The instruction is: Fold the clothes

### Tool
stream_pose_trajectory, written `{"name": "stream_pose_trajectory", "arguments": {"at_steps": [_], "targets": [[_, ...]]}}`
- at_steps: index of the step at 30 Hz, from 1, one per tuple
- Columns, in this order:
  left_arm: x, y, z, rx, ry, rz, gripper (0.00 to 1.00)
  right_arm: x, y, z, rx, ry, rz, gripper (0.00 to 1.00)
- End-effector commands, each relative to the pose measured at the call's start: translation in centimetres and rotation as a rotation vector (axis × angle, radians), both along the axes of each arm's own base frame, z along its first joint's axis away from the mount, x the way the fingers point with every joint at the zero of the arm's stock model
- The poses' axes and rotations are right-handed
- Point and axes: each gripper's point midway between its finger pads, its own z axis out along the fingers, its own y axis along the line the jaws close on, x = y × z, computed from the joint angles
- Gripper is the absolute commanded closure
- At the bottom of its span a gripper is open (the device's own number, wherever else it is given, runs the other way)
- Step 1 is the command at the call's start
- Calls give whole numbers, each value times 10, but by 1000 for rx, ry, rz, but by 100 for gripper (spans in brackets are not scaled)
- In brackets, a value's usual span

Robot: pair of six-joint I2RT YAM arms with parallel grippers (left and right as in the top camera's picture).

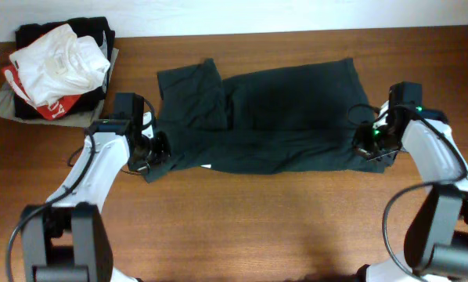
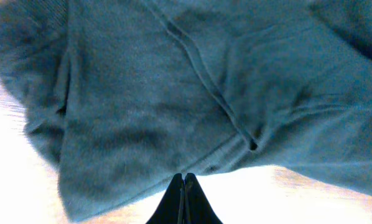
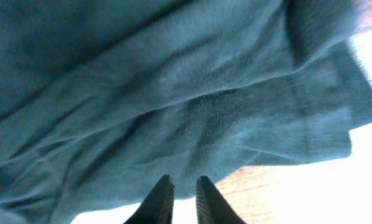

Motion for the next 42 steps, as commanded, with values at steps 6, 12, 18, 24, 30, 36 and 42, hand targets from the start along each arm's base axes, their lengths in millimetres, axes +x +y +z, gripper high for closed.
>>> {"name": "stream_pose_trajectory", "arguments": {"at_steps": [6,12,18,24,30,36,42], "targets": [[1,0,-59,-12,105,-2,99,-7,-6,-36,-38,104,7,87],[-7,29,-84,54,186,89,99,-15,-18,-48,-102,153,1,84],[-23,68,-84,70,251,195,99,-28,-26,-65,-150,194,-51,96],[-38,103,-80,101,299,288,100,-28,-35,-60,-198,204,-79,96],[-35,133,-38,231,204,332,100,-35,-44,-43,-249,242,-138,96],[-22,136,32,242,-15,374,100,-60,-51,-17,-304,298,-263,96],[-14,116,71,128,-157,352,64,-38,-25,15,-154,144,-177,43]]}}
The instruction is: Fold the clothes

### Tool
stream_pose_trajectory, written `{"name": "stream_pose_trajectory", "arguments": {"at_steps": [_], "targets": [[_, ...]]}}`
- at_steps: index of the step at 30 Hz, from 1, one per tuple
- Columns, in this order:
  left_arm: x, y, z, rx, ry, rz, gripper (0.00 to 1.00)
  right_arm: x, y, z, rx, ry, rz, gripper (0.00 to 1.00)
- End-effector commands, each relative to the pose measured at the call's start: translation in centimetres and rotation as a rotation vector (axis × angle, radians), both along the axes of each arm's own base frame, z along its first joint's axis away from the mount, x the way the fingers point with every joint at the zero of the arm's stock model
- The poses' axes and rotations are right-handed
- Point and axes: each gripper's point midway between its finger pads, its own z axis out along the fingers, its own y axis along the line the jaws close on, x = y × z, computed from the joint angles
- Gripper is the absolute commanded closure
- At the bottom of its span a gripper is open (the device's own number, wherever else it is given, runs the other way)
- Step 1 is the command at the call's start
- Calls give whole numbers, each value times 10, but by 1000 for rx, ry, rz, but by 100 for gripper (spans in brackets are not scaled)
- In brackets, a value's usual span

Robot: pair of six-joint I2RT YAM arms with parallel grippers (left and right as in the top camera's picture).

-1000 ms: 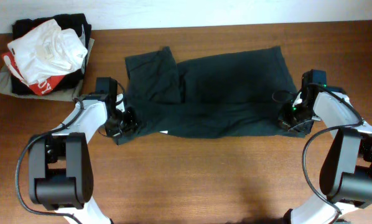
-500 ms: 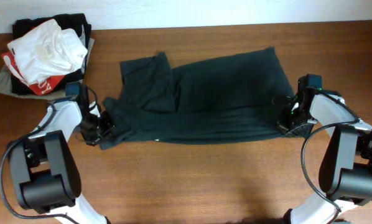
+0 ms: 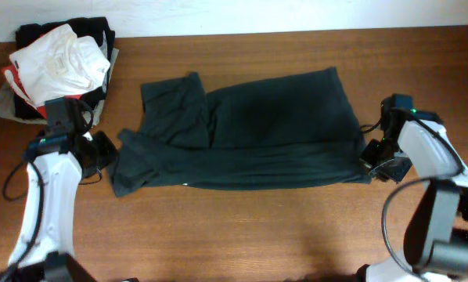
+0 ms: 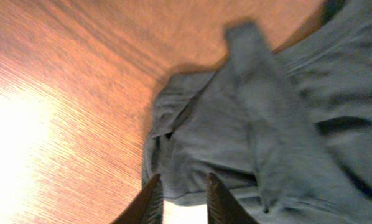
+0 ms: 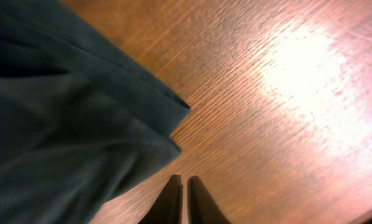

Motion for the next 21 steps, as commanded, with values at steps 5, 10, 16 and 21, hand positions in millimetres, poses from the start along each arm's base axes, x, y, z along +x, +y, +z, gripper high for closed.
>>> {"name": "stream_pose_trajectory", "arguments": {"at_steps": [5,10,16,21], "targets": [[-3,-71,-18,-245,70,-148,37,37,45,31,267,-200,103,1],[-7,-126,-35,-305,142,-296,5,44,47,32,275,-231,108,1],[-10,-121,-41,-196,182,-176,1,47,45,32,265,-244,110,1],[-21,-108,-51,-158,222,-19,1,47,45,32,265,-244,110,2]]}}
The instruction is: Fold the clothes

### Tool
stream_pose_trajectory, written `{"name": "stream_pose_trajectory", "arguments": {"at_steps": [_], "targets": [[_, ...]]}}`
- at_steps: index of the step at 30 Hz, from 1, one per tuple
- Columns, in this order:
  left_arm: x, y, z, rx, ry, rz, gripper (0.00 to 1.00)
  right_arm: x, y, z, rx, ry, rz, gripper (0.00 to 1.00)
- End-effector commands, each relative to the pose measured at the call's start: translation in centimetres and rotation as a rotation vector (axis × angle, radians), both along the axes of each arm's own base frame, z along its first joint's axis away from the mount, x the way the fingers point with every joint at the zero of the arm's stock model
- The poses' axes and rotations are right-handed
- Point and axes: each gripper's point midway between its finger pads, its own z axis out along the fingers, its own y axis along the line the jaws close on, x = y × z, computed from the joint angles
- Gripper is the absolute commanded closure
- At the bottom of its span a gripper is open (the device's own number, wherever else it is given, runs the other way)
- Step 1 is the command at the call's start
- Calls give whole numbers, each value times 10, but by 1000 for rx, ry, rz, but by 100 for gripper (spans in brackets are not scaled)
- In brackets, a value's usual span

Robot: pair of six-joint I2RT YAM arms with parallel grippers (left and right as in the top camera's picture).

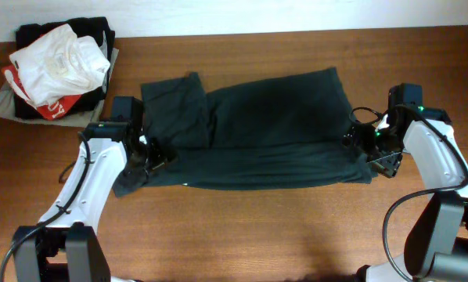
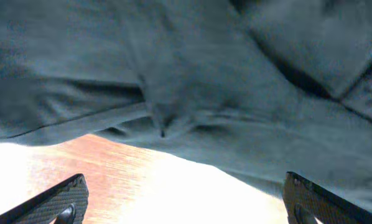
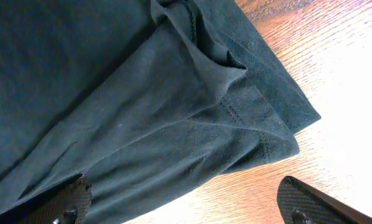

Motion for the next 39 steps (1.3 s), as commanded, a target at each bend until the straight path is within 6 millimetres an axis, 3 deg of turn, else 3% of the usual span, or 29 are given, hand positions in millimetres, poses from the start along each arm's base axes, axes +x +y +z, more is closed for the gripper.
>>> {"name": "stream_pose_trajectory", "arguments": {"at_steps": [1,11,18,30,32,39], "targets": [[-7,11,-11,47,34,132,1,5,0,9,1,-32,7,1],[0,5,-32,12,61,154,1,5,0,9,1,-31,7,1],[11,4,-31,5,19,154,18,5,0,9,1,-31,7,1],[19,-5,-50,-42,38,147,20,5,0,9,1,-31,7,1],[22,-5,-50,-44,24,146,26,5,0,9,1,-31,7,1],[24,-6,-57,-47,34,146,34,5,0,9,1,-31,7,1]]}}
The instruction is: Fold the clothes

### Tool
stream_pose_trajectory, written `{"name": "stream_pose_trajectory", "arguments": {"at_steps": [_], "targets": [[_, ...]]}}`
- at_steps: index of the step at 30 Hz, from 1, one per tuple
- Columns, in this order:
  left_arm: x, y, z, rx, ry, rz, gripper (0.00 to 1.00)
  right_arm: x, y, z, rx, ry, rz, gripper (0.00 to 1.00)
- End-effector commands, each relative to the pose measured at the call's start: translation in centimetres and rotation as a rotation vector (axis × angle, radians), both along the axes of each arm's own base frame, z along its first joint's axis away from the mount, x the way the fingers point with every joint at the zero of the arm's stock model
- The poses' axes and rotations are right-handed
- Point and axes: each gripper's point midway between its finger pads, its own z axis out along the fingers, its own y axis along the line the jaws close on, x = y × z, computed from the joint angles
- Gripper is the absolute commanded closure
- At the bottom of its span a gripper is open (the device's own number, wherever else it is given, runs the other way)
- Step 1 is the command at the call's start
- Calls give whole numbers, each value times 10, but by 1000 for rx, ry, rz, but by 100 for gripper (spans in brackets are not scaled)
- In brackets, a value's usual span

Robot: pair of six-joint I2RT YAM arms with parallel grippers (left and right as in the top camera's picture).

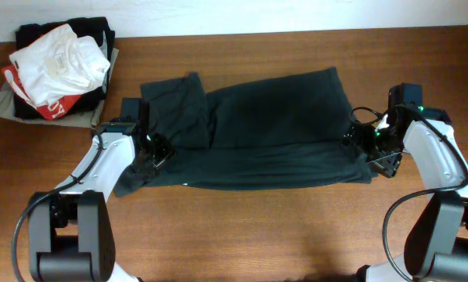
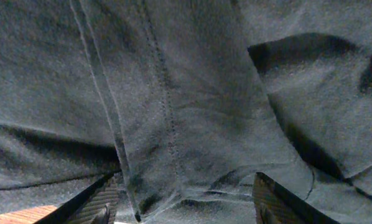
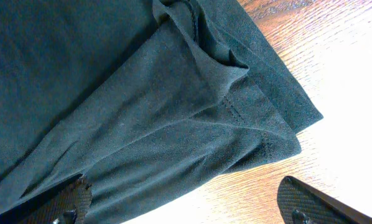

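A dark green garment (image 1: 250, 129) lies folded lengthwise across the table, its sleeve end at the left. My left gripper (image 1: 153, 150) stands open low over the left end, cloth and seams (image 2: 167, 124) between its wide-spread fingers (image 2: 96, 202). My right gripper (image 1: 365, 145) is open over the garment's right hem (image 3: 260, 118), with its fingers (image 3: 301, 202) far apart and bare wood under the right one.
A pile of other clothes, white (image 1: 58, 59), red and black, sits at the table's back left corner. The wooden table (image 1: 257, 235) shows bare along the front.
My left gripper has come lower and further onto the garment's left end; its fingers stand a little closer together, still open. The right gripper and the garment have not visibly moved.
Both grippers were shut at the garment's two ends, which lay further right. Then the garment lay shifted left, the left gripper slightly open off its left edge and the right shut beside the right hem. After that both were wide open over the ends, as now.
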Motion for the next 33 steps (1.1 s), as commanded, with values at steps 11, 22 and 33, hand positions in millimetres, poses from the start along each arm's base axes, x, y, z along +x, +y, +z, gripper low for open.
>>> {"name": "stream_pose_trajectory", "arguments": {"at_steps": [11,22,33], "targets": [[-3,-10,-22,-54,53,-6,35,5,-1,8,-3,-30,6,1],[-3,-4,-23,-21,50,-1,46,5,-1,8,-3,-30,6,1],[4,-5,-16,-21,33,-14,81,5,-1,8,-3,-30,6,1]]}}
